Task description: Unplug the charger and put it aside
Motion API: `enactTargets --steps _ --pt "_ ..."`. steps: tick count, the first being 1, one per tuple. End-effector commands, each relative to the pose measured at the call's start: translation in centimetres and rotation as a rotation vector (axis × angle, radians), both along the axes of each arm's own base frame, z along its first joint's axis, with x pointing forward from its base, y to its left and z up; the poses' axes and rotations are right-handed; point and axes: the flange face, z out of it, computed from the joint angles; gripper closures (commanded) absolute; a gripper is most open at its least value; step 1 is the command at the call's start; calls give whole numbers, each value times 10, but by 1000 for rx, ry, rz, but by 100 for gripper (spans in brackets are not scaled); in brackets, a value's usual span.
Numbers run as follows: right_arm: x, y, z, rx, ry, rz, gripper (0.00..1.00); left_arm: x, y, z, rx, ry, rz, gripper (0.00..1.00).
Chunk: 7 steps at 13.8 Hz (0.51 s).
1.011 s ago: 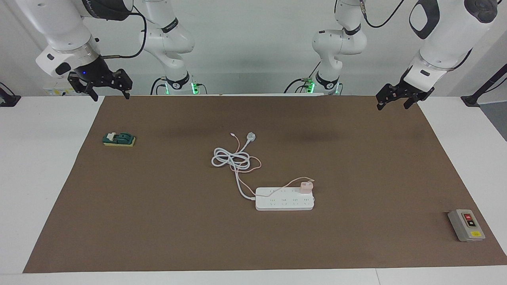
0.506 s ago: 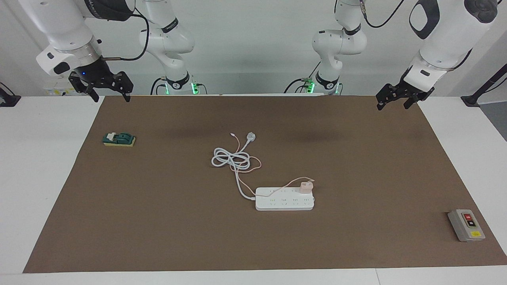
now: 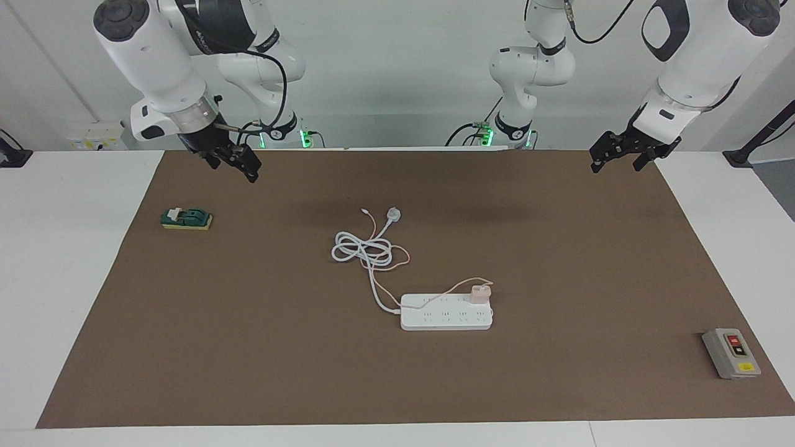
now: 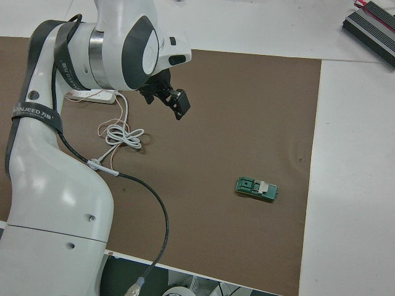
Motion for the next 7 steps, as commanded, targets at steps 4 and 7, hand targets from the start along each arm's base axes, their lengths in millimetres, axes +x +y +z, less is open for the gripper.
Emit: enactTargets --steps 4,7 --pt "47 92 -70 182 99 -499 0 -5 3 3 7 -10 -2 0" --pt "66 130 -105 283 153 -673 0 -9 0 1 8 13 -6 0"
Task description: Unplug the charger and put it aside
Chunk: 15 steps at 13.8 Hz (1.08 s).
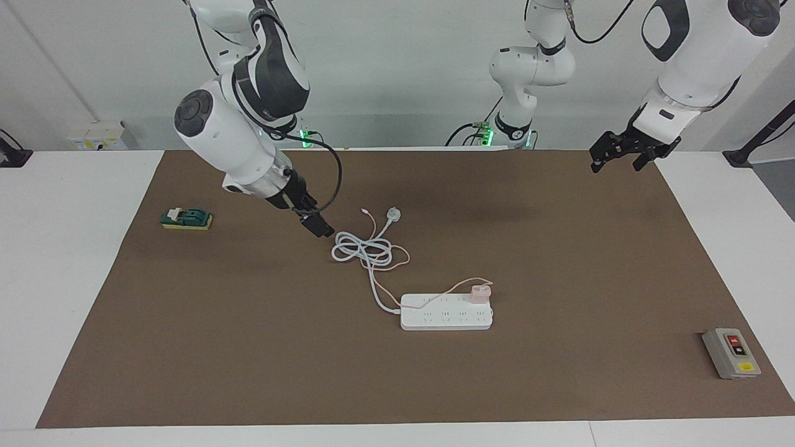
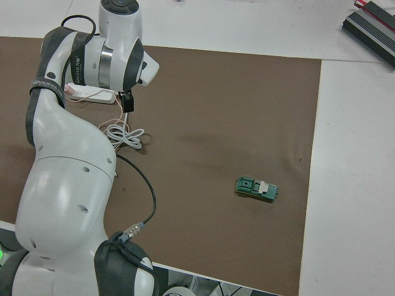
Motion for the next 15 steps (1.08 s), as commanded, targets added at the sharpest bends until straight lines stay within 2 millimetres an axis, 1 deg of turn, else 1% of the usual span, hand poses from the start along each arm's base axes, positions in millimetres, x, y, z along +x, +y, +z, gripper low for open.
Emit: enactTargets --steps 1,2,3,4,5,6,7,8,9,10,11,12,13,14,15 --pt "20 28 -30 89 68 -160 0 -13 -3 2 8 35 -11 0" --pt "30 39 -45 120 98 -213 0 -19 -1 3 9 64 -6 0" --pt "42 56 -62 142 130 -263 0 -20 0 5 12 69 19 0" --pt "53 71 -77 158 150 -302 0 -18 -2 5 27 58 116 0" --pt "61 77 -94 193 178 -354 0 -16 -5 4 40 40 232 0" --pt "65 78 -105 228 189 -396 0 -12 -17 4 41 6 277 0" --pt "66 86 -116 253 196 -418 0 -10 -27 5 43 -17 351 0" --pt "66 95 -125 271 205 -435 0 -7 -31 4 49 -30 475 0" --pt "68 96 -134 291 216 -464 0 -2 -39 4 40 -53 594 0" --pt "69 97 -140 297 217 -477 0 3 -49 -1 35 -60 667 0" --pt "66 104 -146 293 223 -472 0 11 -55 -7 40 -63 755 0" --pt "72 102 -155 296 236 -472 0 23 -71 -22 52 -66 865 0" --pt "79 113 -166 313 247 -470 0 43 -106 -52 95 -52 974 0" --pt "81 117 -181 305 256 -468 0 65 -128 -76 127 -39 1071 0" --pt "85 121 -187 307 248 -447 0 83 -138 -86 120 -58 1180 0"
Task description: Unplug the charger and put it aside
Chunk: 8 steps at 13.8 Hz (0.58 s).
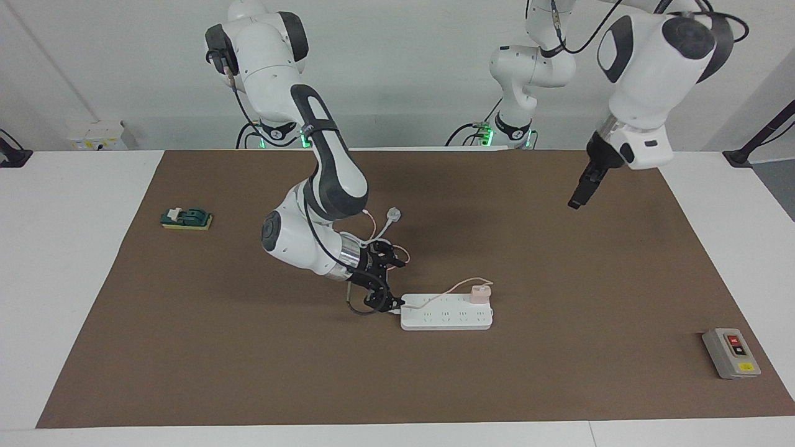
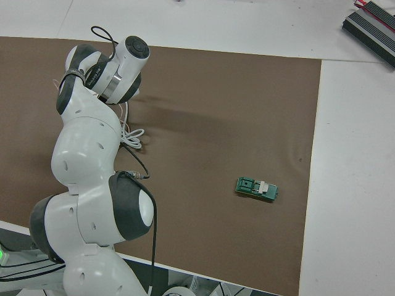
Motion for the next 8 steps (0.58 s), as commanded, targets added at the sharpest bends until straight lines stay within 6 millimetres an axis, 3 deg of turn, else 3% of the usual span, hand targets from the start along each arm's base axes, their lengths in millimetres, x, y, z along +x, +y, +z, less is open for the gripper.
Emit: enactTargets --steps 1,2,4,5,7,8 --pt "16 17 -25 21 -8 39 0 54 -38 -47 34 0 252 0" --pt "13 29 -28 21 -26 81 0 64 -60 -61 33 1 280 0" --pt "17 35 -31 25 -49 102 0 86 -85 -93 61 17 372 0" --pt "19 36 -33 24 -57 110 0 100 -113 -115 80 13 388 0" --pt "20 35 -40 19 -80 131 0 108 -141 -142 87 12 427 0" --pt "24 36 -41 20 -89 130 0 105 -149 -144 89 12 430 0"
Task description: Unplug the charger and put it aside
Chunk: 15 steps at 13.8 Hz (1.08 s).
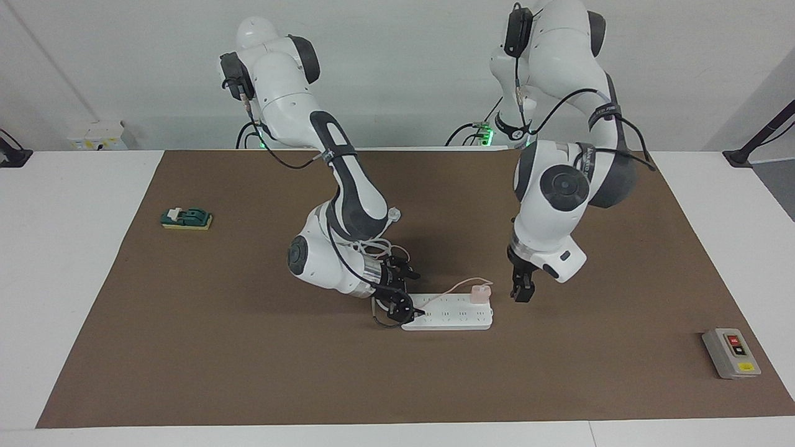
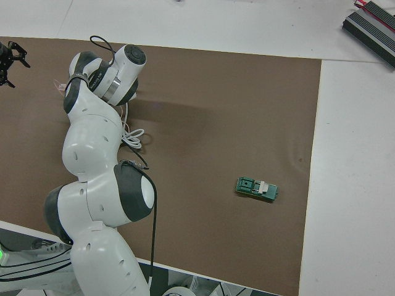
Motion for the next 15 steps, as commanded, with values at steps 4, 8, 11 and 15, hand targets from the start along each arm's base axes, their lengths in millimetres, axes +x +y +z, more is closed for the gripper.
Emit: enactTargets --steps 4,8,11,15 --pt "16 2 -17 7 -30 19 0 2 -22 -9 -36 3 86 0" --pt "23 4 -18 -1 -60 36 0 3 -21 -19 -76 -11 98 0" --pt "24 3 -20 -4 -64 34 0 -2 -20 -25 -78 -12 93 0" --pt "23 3 -34 -22 -72 51 0 -7 -15 -35 -84 -25 97 0"
